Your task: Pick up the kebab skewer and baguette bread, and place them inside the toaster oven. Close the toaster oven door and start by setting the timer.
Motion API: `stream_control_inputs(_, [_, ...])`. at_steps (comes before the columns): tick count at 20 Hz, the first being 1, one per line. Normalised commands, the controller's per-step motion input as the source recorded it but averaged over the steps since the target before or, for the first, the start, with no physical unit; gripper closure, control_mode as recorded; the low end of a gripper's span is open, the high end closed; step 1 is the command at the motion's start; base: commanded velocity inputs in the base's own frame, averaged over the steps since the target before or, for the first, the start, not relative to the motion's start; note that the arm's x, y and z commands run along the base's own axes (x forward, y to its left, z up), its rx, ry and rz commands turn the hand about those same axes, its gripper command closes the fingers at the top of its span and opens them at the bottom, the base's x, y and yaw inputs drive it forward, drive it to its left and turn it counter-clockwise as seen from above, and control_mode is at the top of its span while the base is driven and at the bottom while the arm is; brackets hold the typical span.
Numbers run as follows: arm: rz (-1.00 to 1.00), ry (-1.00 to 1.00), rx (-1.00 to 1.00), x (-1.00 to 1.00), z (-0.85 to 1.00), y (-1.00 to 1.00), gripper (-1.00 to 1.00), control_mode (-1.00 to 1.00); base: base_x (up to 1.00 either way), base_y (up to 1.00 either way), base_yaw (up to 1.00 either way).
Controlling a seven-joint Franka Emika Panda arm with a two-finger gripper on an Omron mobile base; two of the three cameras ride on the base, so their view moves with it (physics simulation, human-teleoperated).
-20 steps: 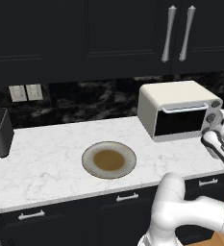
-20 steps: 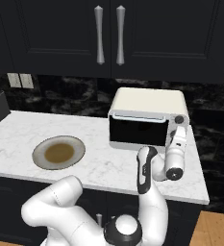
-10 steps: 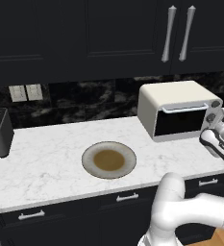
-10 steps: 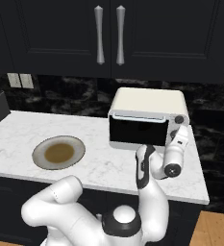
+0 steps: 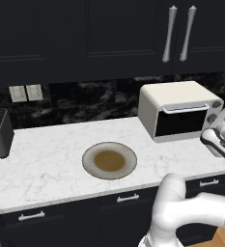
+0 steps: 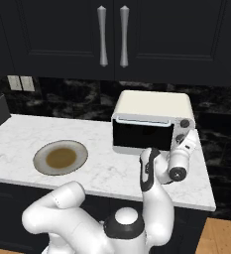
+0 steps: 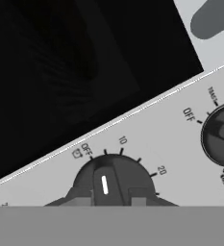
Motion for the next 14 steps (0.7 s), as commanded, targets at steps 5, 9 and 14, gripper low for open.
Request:
stream_control_inputs(5, [-0.04,0.02,0.24,-0.05,0.0,0.03,1.0,-1.0,0.0,0.0,0.0])
stream_control_inputs(9, [-0.08,0.03,0.28,-0.07,0.0,0.04,1.0,-1.0,0.0,0.0,0.0])
stream_control_inputs(14, [-0.1,0.06,0.3,-0.04,0.0,0.04,1.0,-1.0,0.0,0.0,0.0])
